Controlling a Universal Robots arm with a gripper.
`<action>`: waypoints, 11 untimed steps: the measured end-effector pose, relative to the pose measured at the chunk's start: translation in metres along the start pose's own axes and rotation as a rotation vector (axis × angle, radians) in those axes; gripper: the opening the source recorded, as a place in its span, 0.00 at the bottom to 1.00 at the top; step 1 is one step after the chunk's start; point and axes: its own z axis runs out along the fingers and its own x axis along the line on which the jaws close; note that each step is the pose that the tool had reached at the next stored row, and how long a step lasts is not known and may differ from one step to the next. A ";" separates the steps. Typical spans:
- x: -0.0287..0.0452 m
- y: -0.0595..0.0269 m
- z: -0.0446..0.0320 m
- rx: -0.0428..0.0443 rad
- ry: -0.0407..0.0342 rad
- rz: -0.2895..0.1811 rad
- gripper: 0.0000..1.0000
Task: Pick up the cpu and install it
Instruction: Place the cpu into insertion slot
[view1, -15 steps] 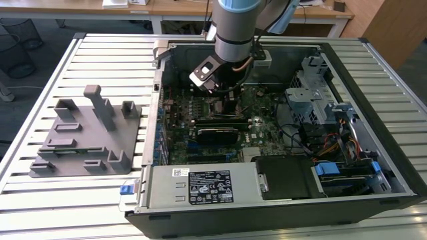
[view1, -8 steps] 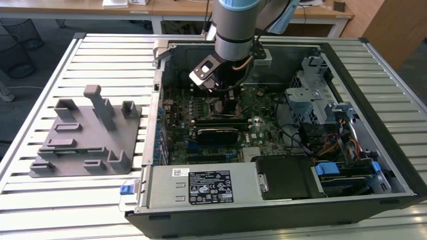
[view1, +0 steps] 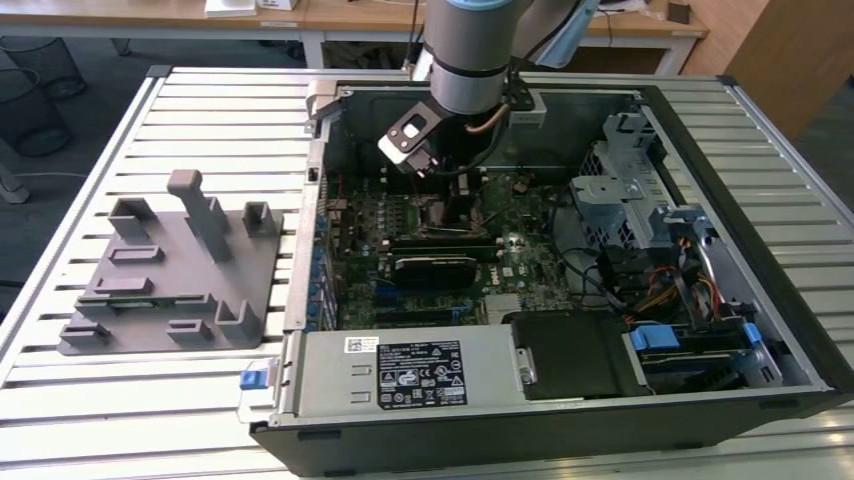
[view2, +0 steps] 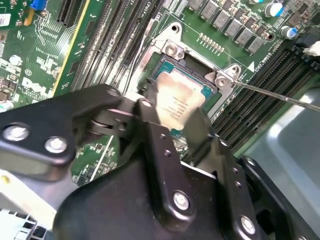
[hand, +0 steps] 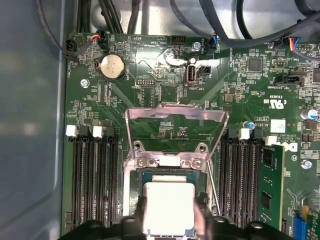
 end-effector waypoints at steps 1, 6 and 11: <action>0.0000 0.0000 -0.0005 0.0003 0.0000 0.000 0.46; 0.0000 0.0000 -0.0033 0.0015 -0.0004 0.000 0.29; -0.0001 0.0000 -0.0053 0.0019 -0.0005 0.000 0.11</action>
